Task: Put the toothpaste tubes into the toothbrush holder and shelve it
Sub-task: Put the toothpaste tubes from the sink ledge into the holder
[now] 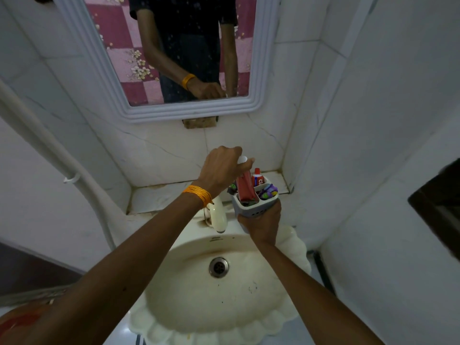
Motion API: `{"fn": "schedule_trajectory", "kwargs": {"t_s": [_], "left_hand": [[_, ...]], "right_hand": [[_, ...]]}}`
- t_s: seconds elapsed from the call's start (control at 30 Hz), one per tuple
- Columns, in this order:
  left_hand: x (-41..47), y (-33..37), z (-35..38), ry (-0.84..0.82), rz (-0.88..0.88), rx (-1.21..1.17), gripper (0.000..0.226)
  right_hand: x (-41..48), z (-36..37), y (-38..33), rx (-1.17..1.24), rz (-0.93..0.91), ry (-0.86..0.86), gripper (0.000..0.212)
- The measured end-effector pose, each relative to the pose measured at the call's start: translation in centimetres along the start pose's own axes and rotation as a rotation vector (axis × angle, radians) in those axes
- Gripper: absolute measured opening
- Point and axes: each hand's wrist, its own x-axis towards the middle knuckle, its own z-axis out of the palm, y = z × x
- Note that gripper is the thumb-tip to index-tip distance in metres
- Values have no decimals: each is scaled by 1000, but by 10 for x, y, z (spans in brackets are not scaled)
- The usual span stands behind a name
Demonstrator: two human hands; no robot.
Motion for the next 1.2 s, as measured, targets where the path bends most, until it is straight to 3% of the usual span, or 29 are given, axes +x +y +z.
{"fn": "schedule_trajectory", "kwargs": {"t_s": [0.37, 0.47, 0.63, 0.8, 1.03, 1.2], "left_hand": [[-10, 7, 35, -302, 26, 133, 49], [-14, 9, 46, -375, 6, 125, 48], [-18, 14, 62, -413, -17, 124, 35], [-13, 19, 66, -427, 9, 112, 37], [-15, 22, 48, -254, 43, 178, 39], [-9, 11, -3, 22, 31, 124, 36]], "right_hand": [[-2, 5, 5, -46, 31, -12, 138], [-4, 4, -12, -95, 50, 2, 131], [-8, -2, -17, -128, 19, -3, 128], [-10, -5, -19, -141, 5, 38, 126], [-5, -10, -24, -75, 31, -2, 123], [-1, -22, -49, 18, 92, -13, 123]]}}
